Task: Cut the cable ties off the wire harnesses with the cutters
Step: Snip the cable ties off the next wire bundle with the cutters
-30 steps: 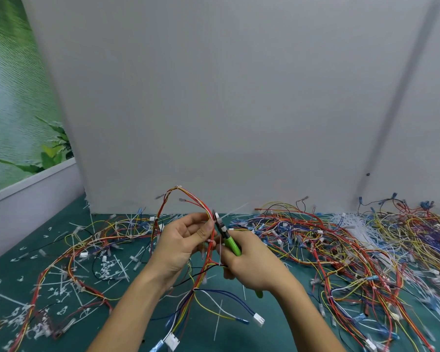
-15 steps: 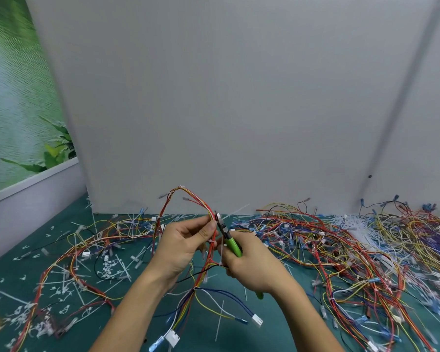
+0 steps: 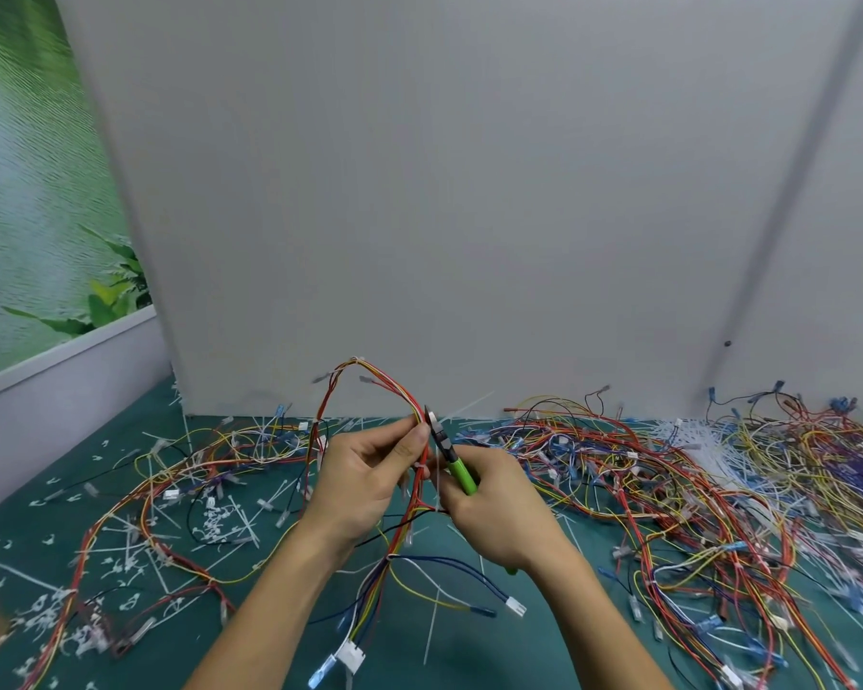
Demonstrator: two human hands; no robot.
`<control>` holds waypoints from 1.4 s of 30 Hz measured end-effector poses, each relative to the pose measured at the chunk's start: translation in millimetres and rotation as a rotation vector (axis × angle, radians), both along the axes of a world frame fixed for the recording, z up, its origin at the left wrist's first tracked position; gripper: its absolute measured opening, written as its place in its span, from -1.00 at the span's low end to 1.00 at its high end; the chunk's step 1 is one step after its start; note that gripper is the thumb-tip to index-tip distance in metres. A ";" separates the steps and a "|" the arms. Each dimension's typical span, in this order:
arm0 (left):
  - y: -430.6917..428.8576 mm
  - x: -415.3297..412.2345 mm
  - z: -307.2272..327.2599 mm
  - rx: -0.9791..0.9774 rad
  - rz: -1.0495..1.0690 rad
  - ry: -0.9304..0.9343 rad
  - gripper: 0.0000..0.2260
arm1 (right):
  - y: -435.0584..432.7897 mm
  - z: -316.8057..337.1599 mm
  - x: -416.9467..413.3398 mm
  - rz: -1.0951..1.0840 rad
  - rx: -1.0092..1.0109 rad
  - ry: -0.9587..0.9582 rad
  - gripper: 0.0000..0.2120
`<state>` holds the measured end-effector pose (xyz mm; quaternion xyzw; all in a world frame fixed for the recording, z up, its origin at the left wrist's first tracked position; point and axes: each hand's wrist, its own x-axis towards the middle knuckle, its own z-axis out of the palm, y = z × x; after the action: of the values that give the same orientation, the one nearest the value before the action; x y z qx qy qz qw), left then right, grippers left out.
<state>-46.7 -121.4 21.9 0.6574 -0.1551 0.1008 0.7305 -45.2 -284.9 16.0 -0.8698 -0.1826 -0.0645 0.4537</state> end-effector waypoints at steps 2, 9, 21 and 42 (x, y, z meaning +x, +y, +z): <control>-0.8 0.3 -1.1 0.018 0.010 -0.001 -0.82 | 0.8 -0.8 0.0 -0.008 -0.017 0.000 -0.64; -5.0 0.2 -2.5 0.015 0.094 -0.002 -0.86 | 2.7 -5.3 2.0 -0.043 -0.095 0.009 -0.68; 3.2 -1.8 4.2 -0.062 0.069 0.032 -0.85 | -1.2 -2.4 1.7 0.168 0.026 0.123 -0.95; 10.9 3.3 4.3 0.035 0.170 -0.039 -0.83 | 5.0 -5.2 2.8 0.005 0.167 0.277 -0.78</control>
<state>-43.4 -110.5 26.3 0.6787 -0.1148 0.1724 0.7046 -42.4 -279.9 10.8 -0.8292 -0.1146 0.0423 0.5455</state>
